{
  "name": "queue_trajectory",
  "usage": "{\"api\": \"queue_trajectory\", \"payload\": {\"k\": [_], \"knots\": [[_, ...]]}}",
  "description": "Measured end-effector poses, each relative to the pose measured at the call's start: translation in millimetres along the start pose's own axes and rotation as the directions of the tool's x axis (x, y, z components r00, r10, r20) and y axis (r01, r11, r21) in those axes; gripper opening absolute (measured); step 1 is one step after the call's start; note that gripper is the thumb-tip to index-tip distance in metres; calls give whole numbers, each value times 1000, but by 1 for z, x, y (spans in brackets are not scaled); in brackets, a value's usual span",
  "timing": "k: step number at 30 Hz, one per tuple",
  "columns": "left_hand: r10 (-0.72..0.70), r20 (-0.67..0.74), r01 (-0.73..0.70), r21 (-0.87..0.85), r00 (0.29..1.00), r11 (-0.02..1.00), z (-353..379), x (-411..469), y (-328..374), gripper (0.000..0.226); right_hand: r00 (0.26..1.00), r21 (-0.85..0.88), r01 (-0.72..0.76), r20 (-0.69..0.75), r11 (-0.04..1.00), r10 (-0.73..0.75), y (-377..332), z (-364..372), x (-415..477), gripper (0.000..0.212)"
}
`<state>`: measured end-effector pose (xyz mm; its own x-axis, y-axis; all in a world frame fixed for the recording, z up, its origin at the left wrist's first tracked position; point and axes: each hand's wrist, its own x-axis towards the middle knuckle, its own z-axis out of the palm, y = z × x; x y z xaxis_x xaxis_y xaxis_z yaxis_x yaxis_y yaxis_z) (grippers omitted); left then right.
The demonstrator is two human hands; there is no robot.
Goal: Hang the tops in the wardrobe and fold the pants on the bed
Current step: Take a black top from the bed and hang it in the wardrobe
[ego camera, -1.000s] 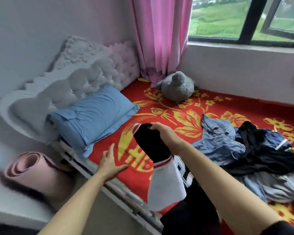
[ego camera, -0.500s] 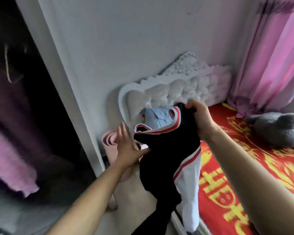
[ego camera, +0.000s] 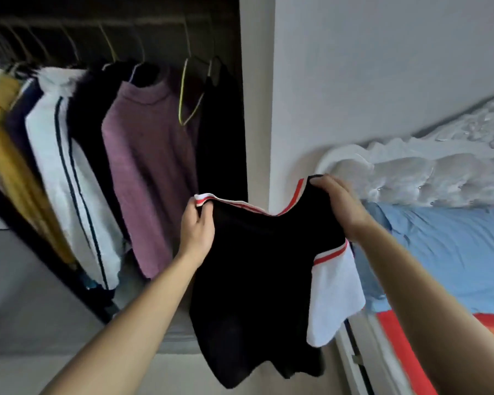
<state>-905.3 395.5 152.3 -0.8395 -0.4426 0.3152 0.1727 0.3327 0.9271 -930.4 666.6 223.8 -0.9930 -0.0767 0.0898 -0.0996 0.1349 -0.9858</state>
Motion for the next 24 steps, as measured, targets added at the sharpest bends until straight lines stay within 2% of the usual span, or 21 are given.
{"api": "queue_trajectory", "payload": {"k": [2, 5, 8, 11, 12, 15, 16, 18, 21, 22, 23, 24], "knots": [[36, -96, -31, 55, 995, 998, -28, 37, -2, 16, 982, -120, 87, 176, 989, -65, -2, 33, 29, 31], [48, -199, -15, 162, 979, 987, -67, 91, -3, 19, 897, -253, 214, 433, 943, -87, -1, 84, 62, 15], [139, -258, -52, 319, 956, 946, -98, 130, -6, 17, 842, -297, 302, 529, 906, -107, 1, 128, 88, 16], [279, -321, -45, 579, 905, 814, -122, 154, -15, 17, 797, -254, 287, 599, 924, -83, 5, 163, 103, 15], [282, -334, -34, 590, 899, 807, -128, 161, -16, 17, 760, -246, 272, 648, 930, -51, 8, 173, 107, 14], [286, -319, -75, 539, 904, 839, -141, 181, -22, 42, 609, -284, 305, 792, 909, 44, 9, 197, 115, 10], [280, -310, -90, 509, 909, 856, -143, 188, -24, 43, 590, -296, 338, 806, 893, 44, 6, 203, 119, 11], [250, -283, -123, 398, 926, 909, -143, 202, -26, 35, 606, -333, 378, 794, 864, 41, -5, 213, 128, 14], [157, -239, -126, 137, 958, 982, -140, 232, -26, 26, 661, -393, 373, 748, 840, 56, -24, 225, 137, 17], [163, -226, -147, 87, 960, 985, -140, 243, -26, 25, 714, -385, 370, 701, 846, 7, -31, 231, 139, 16], [182, -209, -172, 66, 961, 983, -141, 253, -26, 23, 791, -359, 384, 602, 851, -103, -38, 237, 143, 14], [200, -181, -194, 46, 963, 980, -142, 262, -25, 19, 865, -329, 407, 439, 852, -243, -46, 244, 148, 11]]}}
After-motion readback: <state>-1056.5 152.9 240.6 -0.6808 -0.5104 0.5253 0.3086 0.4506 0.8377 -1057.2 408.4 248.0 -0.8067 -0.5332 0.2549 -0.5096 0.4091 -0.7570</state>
